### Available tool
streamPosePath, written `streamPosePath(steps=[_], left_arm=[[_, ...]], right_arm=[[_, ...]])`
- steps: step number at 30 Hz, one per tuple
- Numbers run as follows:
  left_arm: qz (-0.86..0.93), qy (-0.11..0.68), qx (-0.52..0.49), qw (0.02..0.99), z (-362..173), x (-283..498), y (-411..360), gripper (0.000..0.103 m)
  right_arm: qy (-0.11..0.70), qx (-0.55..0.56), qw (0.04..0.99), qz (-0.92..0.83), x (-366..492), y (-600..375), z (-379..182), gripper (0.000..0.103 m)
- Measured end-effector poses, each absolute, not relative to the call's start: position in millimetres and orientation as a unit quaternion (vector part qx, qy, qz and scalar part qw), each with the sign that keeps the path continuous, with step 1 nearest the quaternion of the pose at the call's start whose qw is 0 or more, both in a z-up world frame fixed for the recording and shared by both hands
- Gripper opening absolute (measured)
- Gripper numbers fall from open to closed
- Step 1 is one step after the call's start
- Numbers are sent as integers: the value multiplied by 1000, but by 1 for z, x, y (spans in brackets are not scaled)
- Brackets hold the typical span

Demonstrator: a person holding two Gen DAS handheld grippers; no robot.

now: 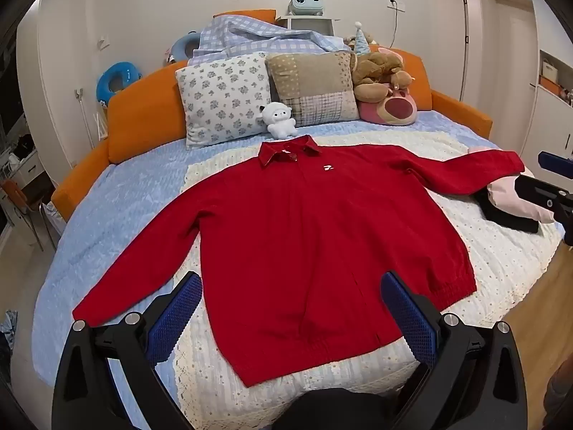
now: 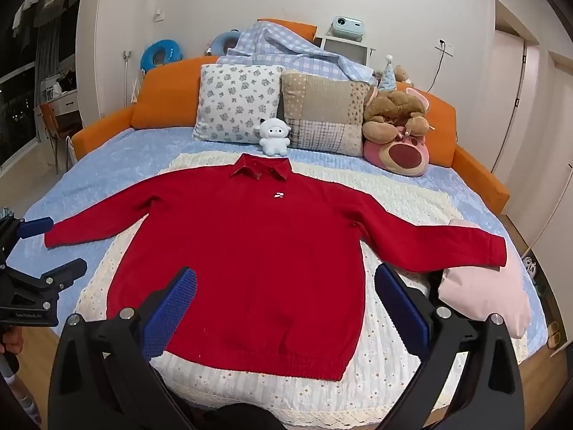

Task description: Fold large clothes

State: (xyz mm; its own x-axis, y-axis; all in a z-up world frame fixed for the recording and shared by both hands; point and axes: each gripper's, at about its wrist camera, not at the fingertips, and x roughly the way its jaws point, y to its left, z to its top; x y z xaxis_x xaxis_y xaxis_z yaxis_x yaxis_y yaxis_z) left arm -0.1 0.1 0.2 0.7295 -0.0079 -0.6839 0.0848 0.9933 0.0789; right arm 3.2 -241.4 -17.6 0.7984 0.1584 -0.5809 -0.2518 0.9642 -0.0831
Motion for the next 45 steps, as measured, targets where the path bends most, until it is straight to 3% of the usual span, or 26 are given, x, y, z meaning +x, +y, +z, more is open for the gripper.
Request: streamPosePath(steps=[21,45], left_arm=[[-49,321,48,944,2,-9,-1,101],[-26,329,47,943,-2,-8,4,101]], right_arm=[[288,-80,948,107,-1,-244,-15,99],[286,-83,948,108,0,-241,-19,99]])
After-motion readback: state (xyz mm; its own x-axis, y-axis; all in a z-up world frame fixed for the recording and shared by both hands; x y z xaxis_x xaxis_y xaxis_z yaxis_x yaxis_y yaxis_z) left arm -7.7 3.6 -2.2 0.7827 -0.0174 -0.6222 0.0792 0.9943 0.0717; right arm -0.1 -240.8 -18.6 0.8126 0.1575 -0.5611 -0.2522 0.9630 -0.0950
